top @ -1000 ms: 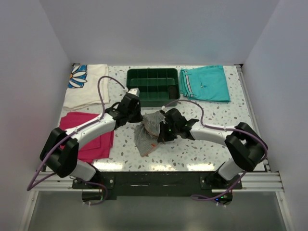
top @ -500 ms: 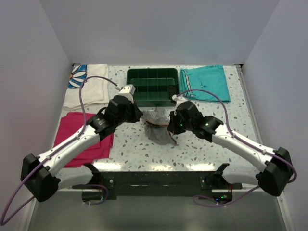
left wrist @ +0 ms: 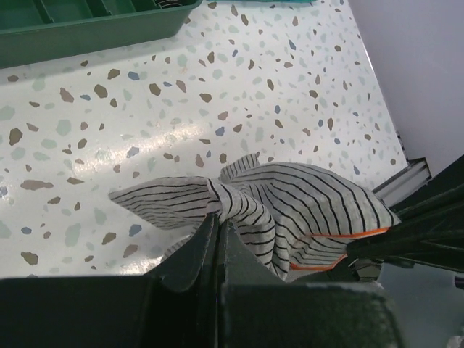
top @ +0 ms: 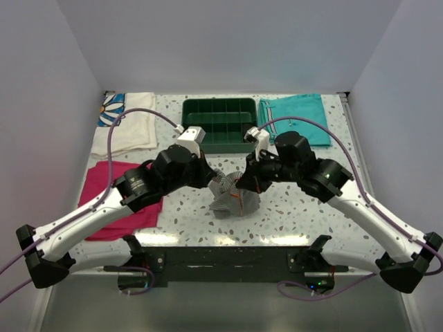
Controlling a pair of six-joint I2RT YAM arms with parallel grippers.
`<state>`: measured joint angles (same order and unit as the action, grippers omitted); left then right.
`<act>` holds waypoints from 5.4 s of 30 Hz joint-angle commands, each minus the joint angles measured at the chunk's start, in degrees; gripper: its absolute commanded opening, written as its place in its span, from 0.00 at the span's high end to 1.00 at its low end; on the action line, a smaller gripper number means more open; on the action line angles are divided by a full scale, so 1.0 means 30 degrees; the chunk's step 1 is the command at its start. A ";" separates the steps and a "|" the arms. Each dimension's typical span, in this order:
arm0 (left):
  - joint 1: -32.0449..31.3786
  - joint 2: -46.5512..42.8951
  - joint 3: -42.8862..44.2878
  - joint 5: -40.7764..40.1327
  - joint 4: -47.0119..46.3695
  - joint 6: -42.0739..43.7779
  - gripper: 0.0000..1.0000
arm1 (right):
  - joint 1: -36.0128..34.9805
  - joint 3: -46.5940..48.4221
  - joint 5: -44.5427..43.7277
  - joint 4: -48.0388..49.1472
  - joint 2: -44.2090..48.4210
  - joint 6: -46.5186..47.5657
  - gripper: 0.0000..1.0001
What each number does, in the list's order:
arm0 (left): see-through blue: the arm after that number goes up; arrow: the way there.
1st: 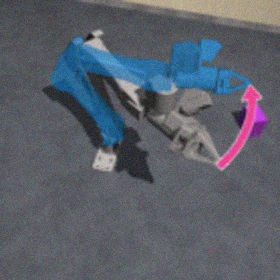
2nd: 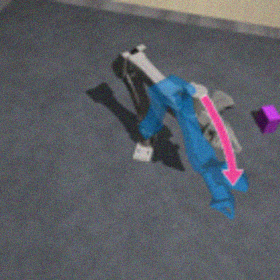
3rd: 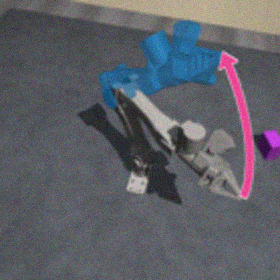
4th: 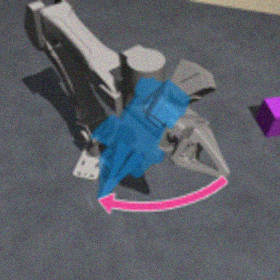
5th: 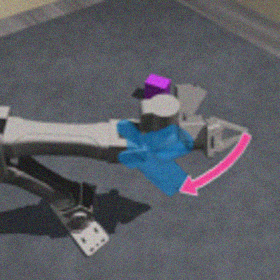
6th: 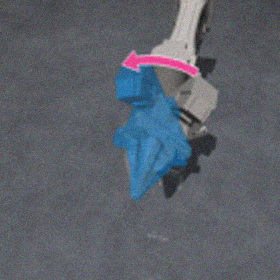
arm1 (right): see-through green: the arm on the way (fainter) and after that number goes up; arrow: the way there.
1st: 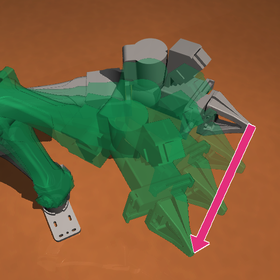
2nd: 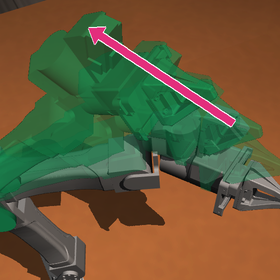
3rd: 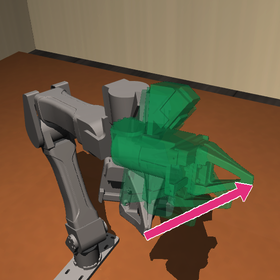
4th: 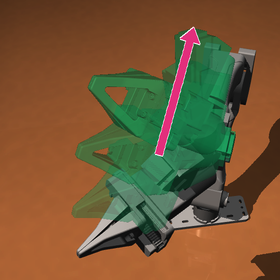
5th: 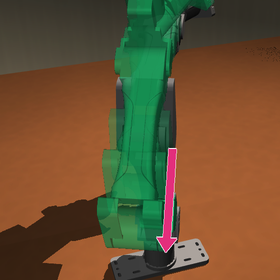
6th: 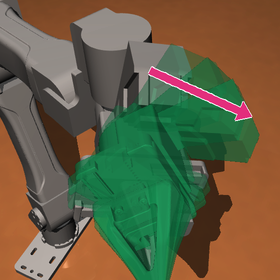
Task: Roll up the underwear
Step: Flatten out the underwear at the center of the board.
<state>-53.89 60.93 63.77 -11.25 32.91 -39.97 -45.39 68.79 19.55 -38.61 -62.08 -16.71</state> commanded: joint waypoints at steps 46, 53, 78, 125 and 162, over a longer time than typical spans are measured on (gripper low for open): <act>0.4866 1.0599 0.0483 0.0056 -0.5226 0.0695 1.00 | 0.5578 -0.9774 -0.1918 0.3606 -0.3213 -0.7960 0.38; 0.5043 1.0366 0.0131 0.0262 -0.5373 0.0754 1.00 | 0.5578 -1.1036 -0.1683 0.4899 -0.3503 -0.9224 0.48; 0.5072 1.0072 0.0131 0.0672 -0.5431 0.1017 1.00 | 0.5607 -1.2326 -0.2971 0.6425 -0.4999 -1.0690 0.73; -0.0433 -0.2789 0.2003 -0.0147 0.3911 -0.3110 1.00 | 0.5373 0.1998 0.6456 -0.3124 0.4022 -0.1898 1.00; 0.7939 0.7990 -0.2859 0.2253 -0.7393 -0.1240 1.00 | 0.6866 0.0708 -0.8825 0.0770 -1.0677 -0.0728 1.00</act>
<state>-32.99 83.40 52.31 -7.11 15.75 -45.60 -25.43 67.09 -1.72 -38.59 -91.42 -19.40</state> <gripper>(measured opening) 0.027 0.007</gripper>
